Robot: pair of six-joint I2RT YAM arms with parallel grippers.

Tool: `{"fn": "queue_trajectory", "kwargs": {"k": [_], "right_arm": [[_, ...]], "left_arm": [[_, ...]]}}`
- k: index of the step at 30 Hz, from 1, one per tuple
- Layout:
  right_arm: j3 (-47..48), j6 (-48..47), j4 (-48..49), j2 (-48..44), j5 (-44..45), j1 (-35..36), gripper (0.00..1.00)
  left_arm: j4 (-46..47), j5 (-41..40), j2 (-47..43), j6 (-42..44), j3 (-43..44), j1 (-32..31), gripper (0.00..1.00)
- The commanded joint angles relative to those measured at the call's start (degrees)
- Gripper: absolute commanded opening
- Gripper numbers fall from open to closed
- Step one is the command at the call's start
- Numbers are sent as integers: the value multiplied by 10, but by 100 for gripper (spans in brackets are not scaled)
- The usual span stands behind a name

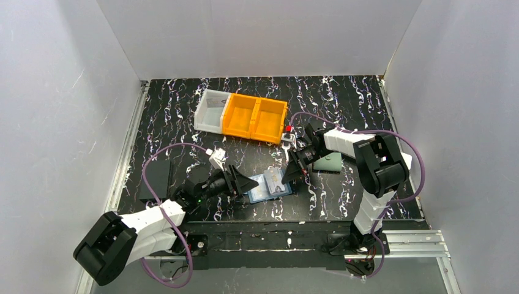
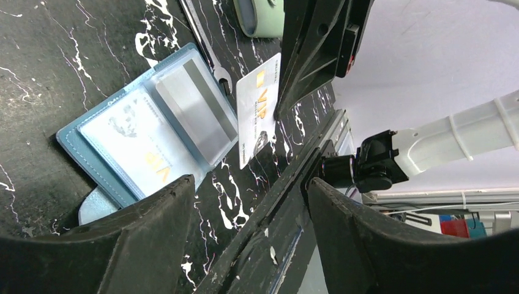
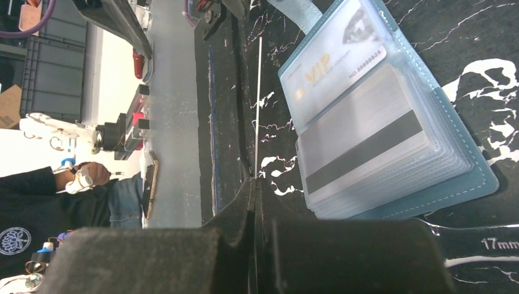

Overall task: Take the credit cards out of the card holder
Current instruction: Remove the credit card from the card holder.

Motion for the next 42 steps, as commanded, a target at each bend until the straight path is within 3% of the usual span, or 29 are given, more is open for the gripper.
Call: {"fn": "queue_trajectory", "kwargs": {"k": [1, 11, 16, 19, 23, 31, 34, 39, 42], "right_arm": [[19, -26, -23, -30, -20, -3, 1], [24, -55, -49, -26, -36, 0, 1], [29, -71, -66, -21, -46, 2, 1], [30, -75, -69, -20, -50, 2, 1], [31, -76, -71, -19, -50, 2, 1], [34, -83, -81, -14, -50, 2, 1], [34, -82, -79, -16, -44, 2, 1], [39, -80, -80, -19, -34, 2, 2], [40, -92, -91, -31, -36, 2, 30]], "left_arm": [[-8, 30, 9, 30, 20, 4, 67], [-7, 108, 135, 77, 104, 4, 68], [15, 134, 215, 62, 150, 1, 72], [37, 146, 256, 42, 164, 0, 69], [109, 169, 294, 7, 161, 0, 54], [281, 230, 376, -83, 161, 0, 1], [334, 235, 395, -111, 156, 0, 0], [345, 203, 360, -106, 124, 0, 0], [334, 162, 303, -96, 75, 1, 0]]}}
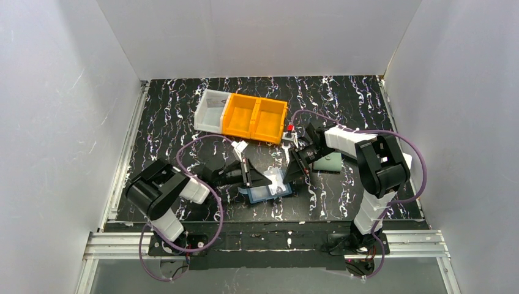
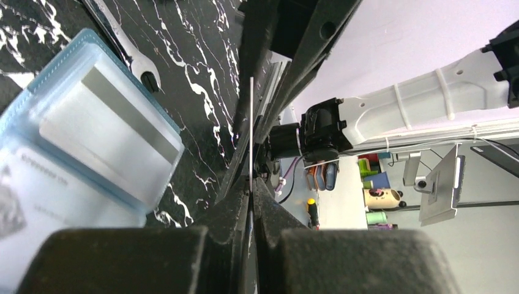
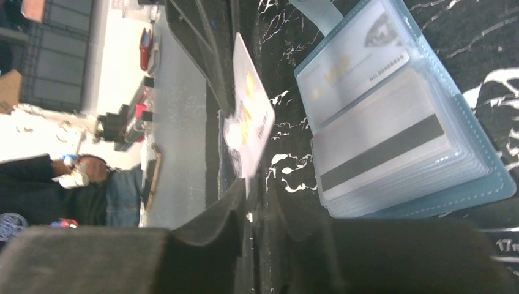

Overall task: Take the credit cards out of the card holder
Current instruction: Remove the credit card from the card holder.

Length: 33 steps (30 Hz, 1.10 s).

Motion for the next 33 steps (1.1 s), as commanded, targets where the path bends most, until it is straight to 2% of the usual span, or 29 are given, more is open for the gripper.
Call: {"fn": "queue_trajectory", "kwargs": {"k": [1, 5, 8, 10, 12, 15, 20, 27, 33], "right_arm": [[24, -28, -23, -28, -25, 6, 39], [20, -57, -38, -52, -22, 6, 69], [9, -57, -28, -67, -23, 7, 83], [1, -59, -22, -70, -31, 12, 92], [-6, -69, -20, -75, -44, 23, 95], [-13, -84, -19, -81, -59, 42, 98], [-10, -131, -45, -81, -110, 47, 98], [74, -442, -346, -17, -152, 37, 98], [83, -435, -365, -5, -153, 32, 98]], "left_arm": [[24, -61, -101, 8, -66, -2, 0], [-56, -138, -261, 29, -157, -2, 0], [-137, -207, -415, 37, -209, -5, 0], [-195, -254, -514, 43, -229, -12, 0], [-227, -288, -592, 51, -236, -17, 0], [-233, -321, -645, 55, -237, -24, 0], [-231, -347, -620, 60, -204, -39, 0], [-208, -385, -503, 106, -122, -101, 0], [-159, -390, -411, 119, -83, -125, 0]]}}
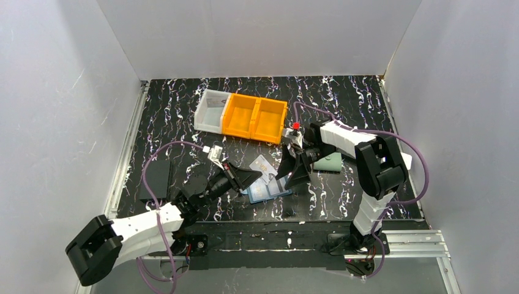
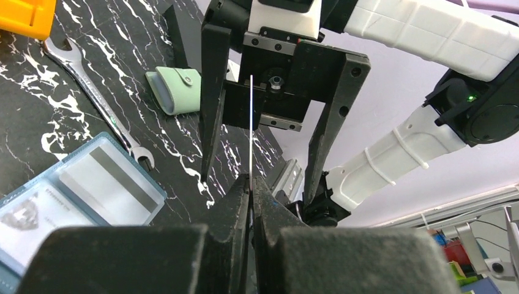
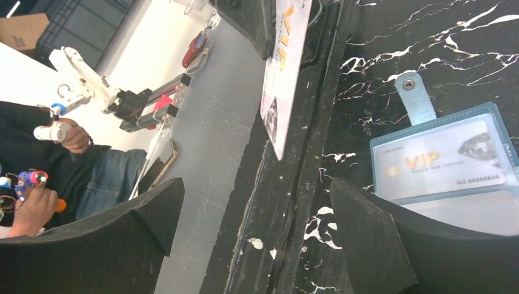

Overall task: Take the credit cards out of the card holder
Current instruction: Remove the credit card from the card holder.

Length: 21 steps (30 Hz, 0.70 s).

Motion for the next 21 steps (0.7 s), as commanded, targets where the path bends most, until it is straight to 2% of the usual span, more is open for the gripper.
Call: {"fn": "queue_trajectory", "kwargs": {"k": [1, 11, 13, 15, 16, 17, 18, 19, 20, 21], "right_arm": [[17, -56, -77, 0, -23, -7, 98], [52, 4, -79, 10, -24, -30, 93], [60, 13, -78, 16, -23, -29, 88], [65, 16, -78, 18, -23, -29, 58], [66, 17, -78, 19, -23, -29, 40], [67, 17, -78, 19, -24, -29, 29], [67, 16, -78, 19, -23, -29, 7], [66, 14, -77, 19, -23, -29, 1], [62, 10, -76, 17, -23, -29, 1], [59, -3, -76, 13, -17, -30, 1]], "left_arm": [[61, -23, 49, 25, 27, -11, 0], [115, -15, 132, 20, 55, -28, 0], [126, -13, 148, 18, 62, -31, 0], [133, -16, 164, 17, 65, -34, 0], [133, -17, 168, 16, 65, -35, 0], [134, -17, 172, 16, 65, -35, 0], [133, -16, 176, 15, 64, -35, 0], [133, -16, 179, 13, 63, -35, 4], [133, -20, 177, 11, 57, -35, 8], [122, -27, 163, 11, 47, -35, 25]]}}
